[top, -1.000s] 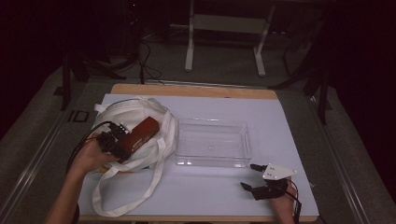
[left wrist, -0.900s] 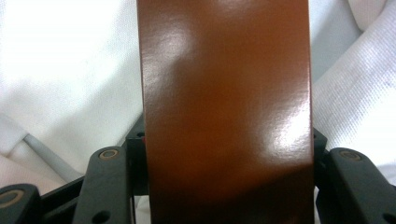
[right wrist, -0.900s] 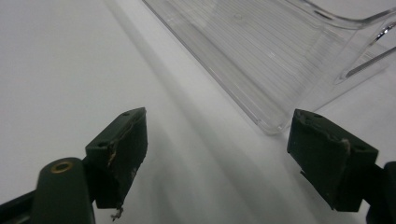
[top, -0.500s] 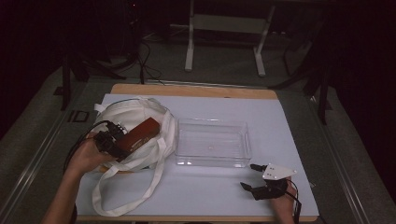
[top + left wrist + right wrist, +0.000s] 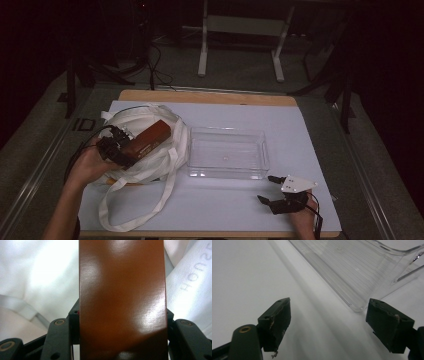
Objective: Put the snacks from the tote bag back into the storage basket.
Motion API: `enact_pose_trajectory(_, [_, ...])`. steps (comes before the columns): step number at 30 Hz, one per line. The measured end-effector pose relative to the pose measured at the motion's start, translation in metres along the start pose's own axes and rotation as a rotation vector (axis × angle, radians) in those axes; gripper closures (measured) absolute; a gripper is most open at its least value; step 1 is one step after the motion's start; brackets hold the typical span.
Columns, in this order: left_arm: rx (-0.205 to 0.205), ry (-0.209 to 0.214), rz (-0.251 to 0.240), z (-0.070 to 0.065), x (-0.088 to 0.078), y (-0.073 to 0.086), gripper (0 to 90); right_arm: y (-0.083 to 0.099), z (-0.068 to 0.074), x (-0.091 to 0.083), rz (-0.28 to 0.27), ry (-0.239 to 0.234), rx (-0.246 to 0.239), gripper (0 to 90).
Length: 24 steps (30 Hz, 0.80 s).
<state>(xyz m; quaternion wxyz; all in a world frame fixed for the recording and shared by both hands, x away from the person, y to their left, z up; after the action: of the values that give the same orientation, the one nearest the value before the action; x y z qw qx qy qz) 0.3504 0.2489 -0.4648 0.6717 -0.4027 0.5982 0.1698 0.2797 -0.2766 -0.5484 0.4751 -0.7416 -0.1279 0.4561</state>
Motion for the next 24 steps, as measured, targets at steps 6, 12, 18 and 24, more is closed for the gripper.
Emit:
enact_pose_trajectory(6, [-0.004, 0.015, -0.039, 0.002, -0.008, 0.001, 44.5, 0.0, 0.0, 0.0, 0.001, 0.0, -0.002, 20.1])
enact_pose_trajectory(12, [-0.005, 0.021, -0.064, 0.002, -0.015, 0.0, 44.4, 0.0, 0.0, 0.0, 0.001, 0.0, 0.0, 20.1])
enact_pose_trajectory(18, [0.008, 0.029, -0.111, -0.001, -0.027, -0.003, 44.4, 0.0, 0.0, 0.0, 0.001, 0.0, 0.0, 20.0])
enact_pose_trajectory(24, [0.044, 0.021, -0.126, -0.004, -0.039, -0.007, 44.4, 0.0, 0.0, 0.0, 0.0, 0.0, -0.002, 20.1])
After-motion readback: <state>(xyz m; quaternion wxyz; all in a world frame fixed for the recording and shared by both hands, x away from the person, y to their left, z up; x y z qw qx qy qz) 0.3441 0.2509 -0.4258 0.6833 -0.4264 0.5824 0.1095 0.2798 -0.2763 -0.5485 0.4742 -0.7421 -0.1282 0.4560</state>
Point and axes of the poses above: each handheld gripper's, and its own axes: x roughly forward along the jaws, y roughly out of its underside, z roughly to its left, the point moved 2 cm from there along x, roughly forward along the jaws, and after that the axes turned 6 degrees about y, right-handed, at the moved point
